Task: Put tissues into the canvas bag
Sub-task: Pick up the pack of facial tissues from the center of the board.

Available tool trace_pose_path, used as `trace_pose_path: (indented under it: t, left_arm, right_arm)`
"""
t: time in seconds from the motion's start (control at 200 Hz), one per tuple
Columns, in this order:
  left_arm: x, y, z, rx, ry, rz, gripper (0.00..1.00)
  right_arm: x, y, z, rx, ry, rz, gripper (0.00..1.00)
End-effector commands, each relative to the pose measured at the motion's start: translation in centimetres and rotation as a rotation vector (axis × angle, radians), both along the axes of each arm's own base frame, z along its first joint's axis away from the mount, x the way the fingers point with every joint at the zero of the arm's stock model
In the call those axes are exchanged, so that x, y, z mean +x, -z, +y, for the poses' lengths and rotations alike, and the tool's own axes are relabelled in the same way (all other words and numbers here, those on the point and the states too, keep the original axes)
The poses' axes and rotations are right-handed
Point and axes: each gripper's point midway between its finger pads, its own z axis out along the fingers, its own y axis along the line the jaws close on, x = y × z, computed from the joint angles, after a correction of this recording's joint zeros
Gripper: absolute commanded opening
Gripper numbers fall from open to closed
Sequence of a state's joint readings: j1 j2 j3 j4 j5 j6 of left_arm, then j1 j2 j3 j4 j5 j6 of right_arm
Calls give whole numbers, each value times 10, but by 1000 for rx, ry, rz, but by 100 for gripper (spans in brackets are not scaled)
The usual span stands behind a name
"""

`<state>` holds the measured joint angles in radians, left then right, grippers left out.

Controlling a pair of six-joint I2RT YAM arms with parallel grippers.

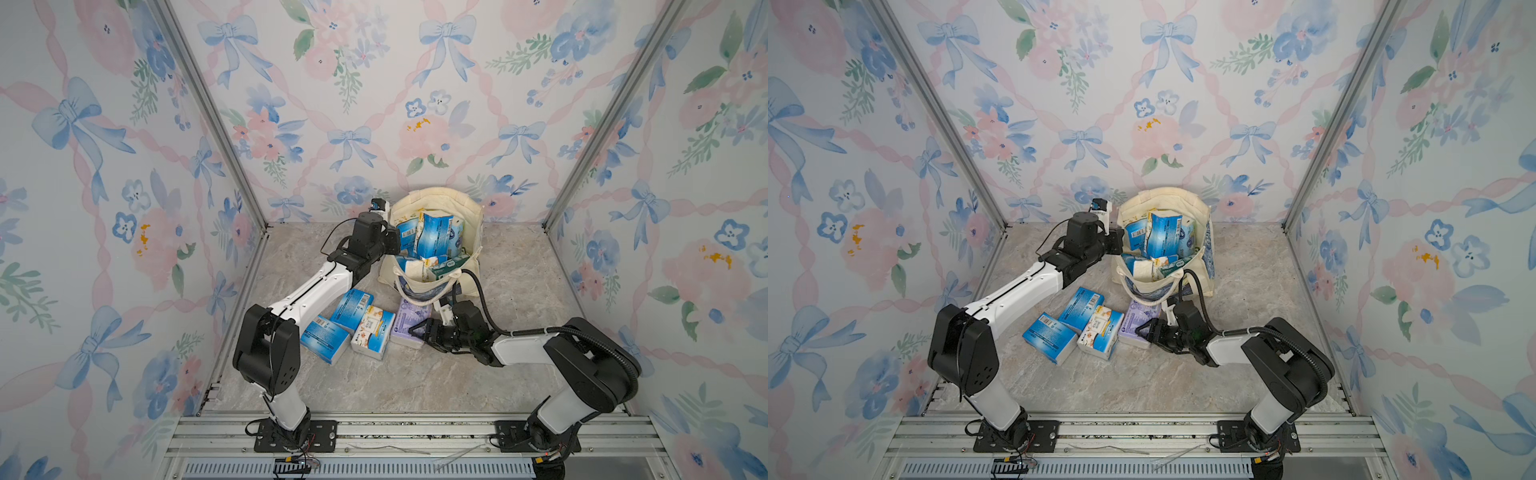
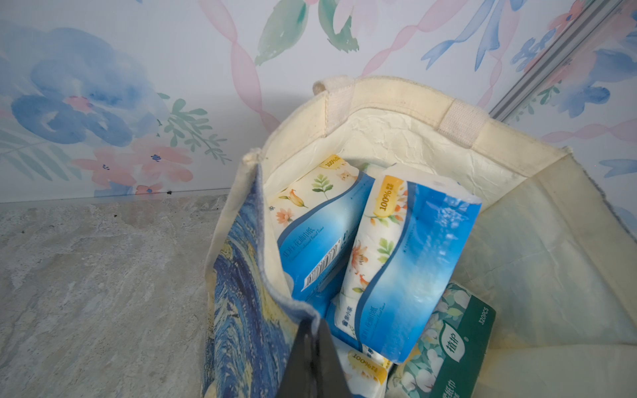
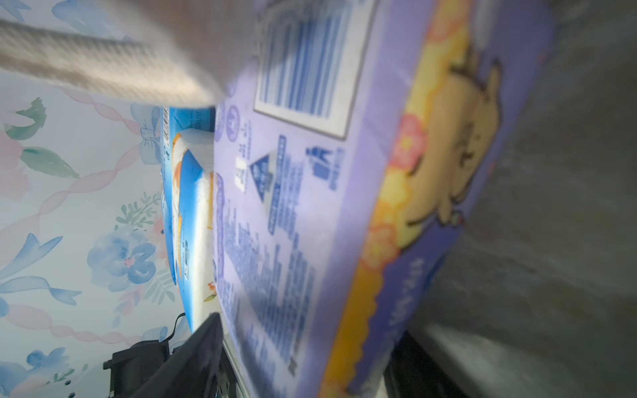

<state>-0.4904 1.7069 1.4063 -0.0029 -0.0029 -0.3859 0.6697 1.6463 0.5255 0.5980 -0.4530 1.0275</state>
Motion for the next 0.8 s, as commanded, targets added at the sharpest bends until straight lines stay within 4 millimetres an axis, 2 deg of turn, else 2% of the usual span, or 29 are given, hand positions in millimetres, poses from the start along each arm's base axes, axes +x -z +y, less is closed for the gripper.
trace_pose_path:
  t: [0.0,0.215,0.355,0.445,0.595,0.795]
  left_arm:
    - [-4,1,-4,21,21,13,0]
    - [-4,-1,-4,24,21,8,0]
    - [-4,-1,-5,24,24,8,0]
    - [-4,-1,-7,31,26,11,0]
    - [-5,-7,-8,33,29,0,0]
    - [-6,-7,-9,36,26,-2,0]
  right_arm:
    - [9,-8,12,81,5,-25,76]
    - [14,21,-9,184,124,89,79]
    - [20,29,2,257,128,114,78]
    - [24,32,8,291,134,129,71]
    - [20,40,-1,279,163,142,62]
    - [15,33,-9,247,158,121,47]
